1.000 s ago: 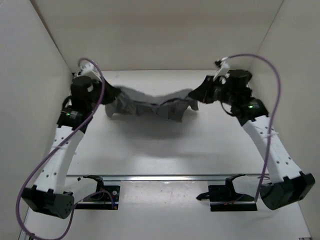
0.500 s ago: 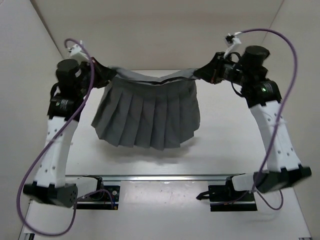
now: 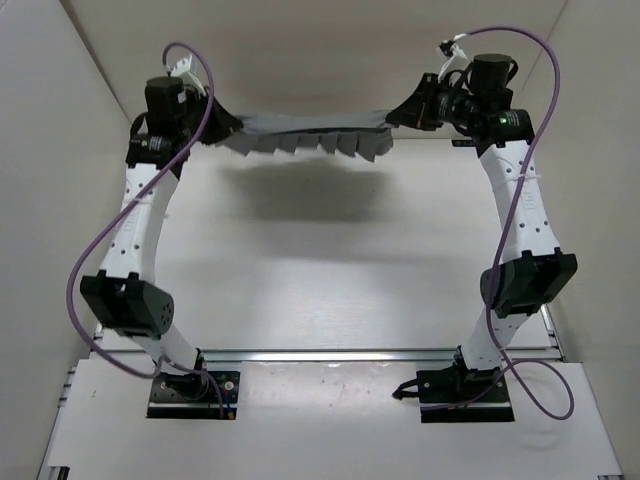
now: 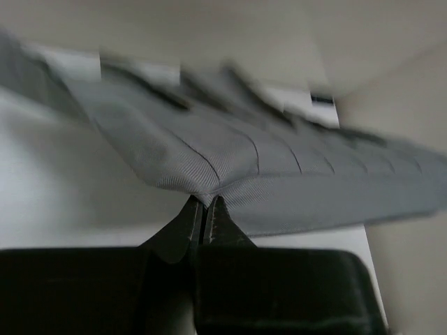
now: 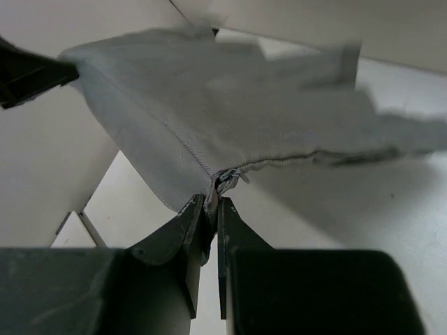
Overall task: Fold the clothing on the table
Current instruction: Flatten the skirt out, then fold the skirt
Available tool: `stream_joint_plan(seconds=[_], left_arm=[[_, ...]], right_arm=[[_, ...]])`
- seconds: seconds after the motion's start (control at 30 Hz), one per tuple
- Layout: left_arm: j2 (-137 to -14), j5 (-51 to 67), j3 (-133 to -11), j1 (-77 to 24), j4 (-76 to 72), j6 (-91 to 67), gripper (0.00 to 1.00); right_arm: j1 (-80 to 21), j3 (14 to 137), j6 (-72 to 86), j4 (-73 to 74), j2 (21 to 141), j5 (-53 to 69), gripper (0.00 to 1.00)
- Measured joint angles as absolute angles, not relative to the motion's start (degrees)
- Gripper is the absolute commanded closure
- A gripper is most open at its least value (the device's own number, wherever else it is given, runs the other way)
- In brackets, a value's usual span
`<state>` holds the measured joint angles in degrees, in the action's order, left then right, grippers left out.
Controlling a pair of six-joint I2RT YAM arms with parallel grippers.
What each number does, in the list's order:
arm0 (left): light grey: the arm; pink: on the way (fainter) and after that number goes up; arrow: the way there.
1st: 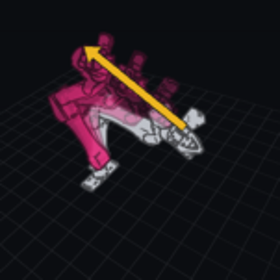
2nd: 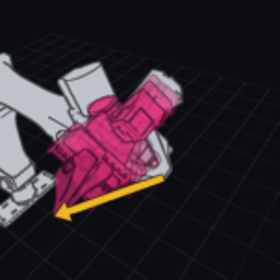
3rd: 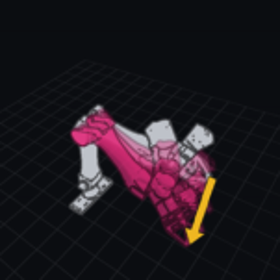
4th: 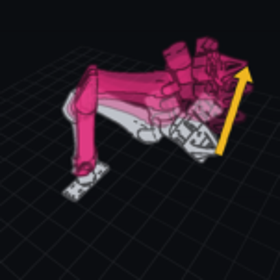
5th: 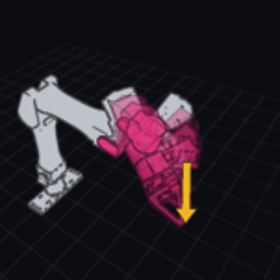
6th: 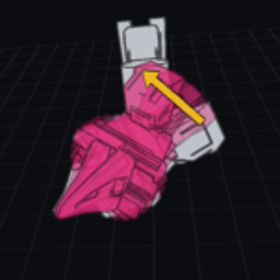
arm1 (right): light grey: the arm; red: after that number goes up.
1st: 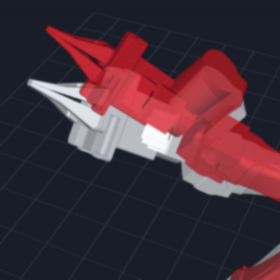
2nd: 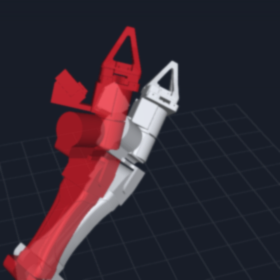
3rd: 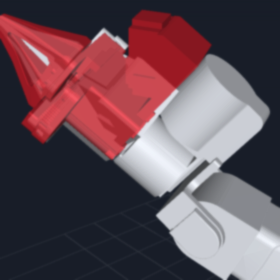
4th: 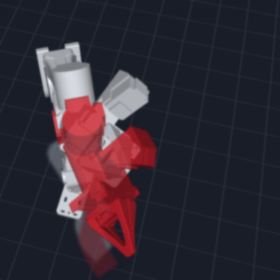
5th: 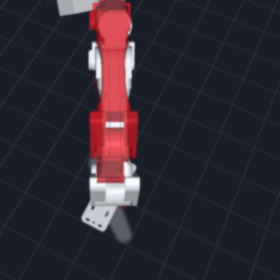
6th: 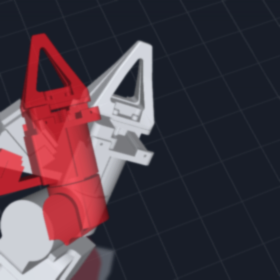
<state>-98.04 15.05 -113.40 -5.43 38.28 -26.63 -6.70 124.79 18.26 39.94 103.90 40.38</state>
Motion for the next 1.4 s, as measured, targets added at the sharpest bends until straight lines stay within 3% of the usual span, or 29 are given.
stream_joint_plan(seconds=[0.23,0.37,0.47,0.7,0.93,1.07,1.4], left_arm=[[-81.6,19.4,-70.4,-7.0,21.7,-30.9,0.97],[-81.9,21.0,-46.3,-8.3,14.8,-34.5,0.96],[-82.4,22.2,-34.9,-10.4,14.2,-36.0,0.95],[-74.8,21.3,-30.7,-13.9,13.7,-35.8,0.87],[-67.1,18.2,-29.4,-14.3,17.6,-34.3,0.90],[-63.7,17.7,-26.6,-16.2,19.3,-34.9,1.00],[-48.8,16.8,-23.0,-19.9,27.2,-38.3,1.00]], right_arm=[[-5.1,99.1,17.6,32.4,98.8,42.7,1.00],[-5.7,74.9,19.1,25.7,97.1,42.5,1.00],[-6.4,59.9,20.4,24.4,96.5,40.9,1.00],[-9.9,43.0,23.6,23.2,82.0,33.1,1.00],[-11.9,30.6,28.2,21.7,67.5,30.9,1.00],[-11.6,29.0,28.6,23.0,66.6,31.1,1.00],[-10.8,28.7,28.3,30.8,55.6,31.7,1.00]])
